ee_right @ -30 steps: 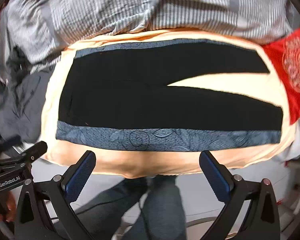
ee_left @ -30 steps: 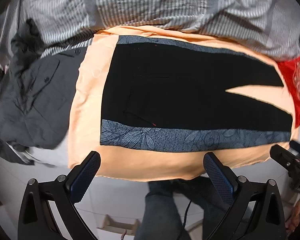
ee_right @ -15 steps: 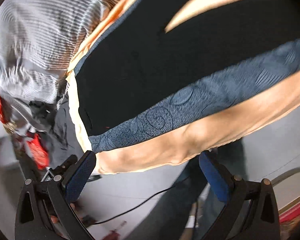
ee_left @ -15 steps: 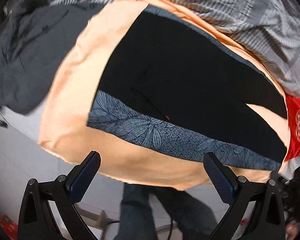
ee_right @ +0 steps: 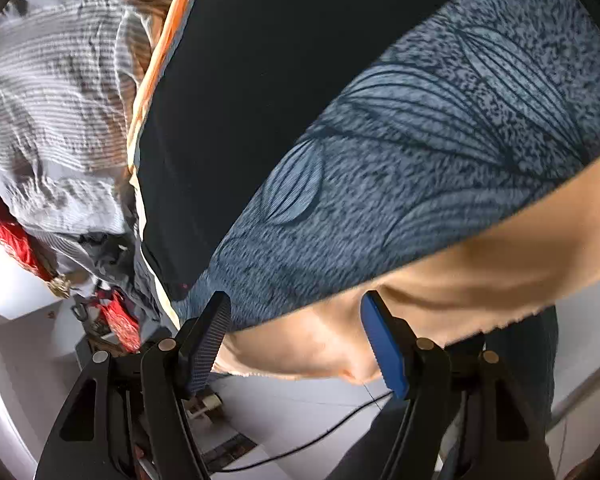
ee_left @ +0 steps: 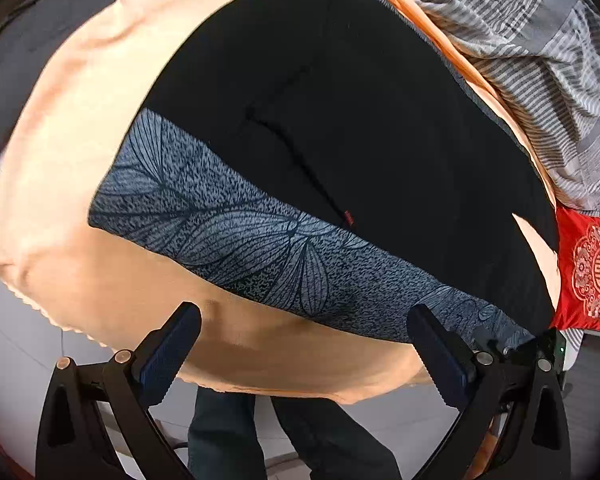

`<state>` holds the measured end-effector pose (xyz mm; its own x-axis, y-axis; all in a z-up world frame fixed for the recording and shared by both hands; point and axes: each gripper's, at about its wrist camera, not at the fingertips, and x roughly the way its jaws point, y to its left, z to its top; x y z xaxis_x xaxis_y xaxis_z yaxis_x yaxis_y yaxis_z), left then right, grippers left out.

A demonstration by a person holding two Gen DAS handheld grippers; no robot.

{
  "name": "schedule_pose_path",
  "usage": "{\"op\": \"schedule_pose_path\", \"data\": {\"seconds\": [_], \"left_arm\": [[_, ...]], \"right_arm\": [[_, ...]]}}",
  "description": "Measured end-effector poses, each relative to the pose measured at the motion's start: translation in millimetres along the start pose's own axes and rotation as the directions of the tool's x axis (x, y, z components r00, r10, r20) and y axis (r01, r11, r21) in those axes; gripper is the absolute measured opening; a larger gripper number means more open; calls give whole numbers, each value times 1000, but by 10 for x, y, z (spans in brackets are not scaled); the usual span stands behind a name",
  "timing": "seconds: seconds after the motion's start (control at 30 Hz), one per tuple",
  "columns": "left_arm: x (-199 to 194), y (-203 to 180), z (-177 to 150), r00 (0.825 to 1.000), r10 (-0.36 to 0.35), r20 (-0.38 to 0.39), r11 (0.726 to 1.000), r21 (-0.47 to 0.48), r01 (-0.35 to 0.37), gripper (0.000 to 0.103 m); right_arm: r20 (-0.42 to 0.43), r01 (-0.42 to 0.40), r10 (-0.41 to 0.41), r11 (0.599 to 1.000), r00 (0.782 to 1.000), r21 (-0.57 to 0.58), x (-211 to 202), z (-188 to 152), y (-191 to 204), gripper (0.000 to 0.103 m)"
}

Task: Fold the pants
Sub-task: 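Grasp the patterned cuff with the left tool while the right tool grasps the other cuff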

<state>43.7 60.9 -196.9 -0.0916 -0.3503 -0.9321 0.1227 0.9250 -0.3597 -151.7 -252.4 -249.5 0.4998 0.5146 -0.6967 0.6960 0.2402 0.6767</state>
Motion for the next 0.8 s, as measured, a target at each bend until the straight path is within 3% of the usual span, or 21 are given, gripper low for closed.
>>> {"op": "schedule_pose_path", "data": {"seconds": [0.1,0.2,0.37,0.4,0.47,0.53,0.57,0.67,0.8], "left_arm": [[24,15,-17,1000,-17,-12,1000,10,17,103],[49,19,-16,999,-25,-21,999,20,26,103],[118,48,17,999,-44,-28,999,-8,44,103],[126,53,22,999,-44,-29,999,-12,44,103],[132,78,24,999,-41,-28,999,-22,40,103],[142,118,36,998,-57,-30,997,-50,55,103],[139,150,49,997,-78,-30,995,-70,76,103],[127,181,94,992,-122,-16,987,-107,120,103],[156,195,186,984,-180,-2,972,-154,178,103]], "right_arm": [[43,-101,101,995,994,7,-47,46,18,72],[70,-214,212,977,975,10,-85,107,125,72],[29,-216,215,976,976,24,76,220,191,72],[19,-221,220,975,975,39,108,228,188,67],[-1,-228,229,971,973,73,136,234,176,48],[-19,-233,237,965,971,116,165,251,162,13],[-24,-239,244,963,970,124,155,261,165,9],[-25,-291,296,950,955,113,89,250,250,8],[-38,-298,301,952,953,77,-37,249,395,8]]}}
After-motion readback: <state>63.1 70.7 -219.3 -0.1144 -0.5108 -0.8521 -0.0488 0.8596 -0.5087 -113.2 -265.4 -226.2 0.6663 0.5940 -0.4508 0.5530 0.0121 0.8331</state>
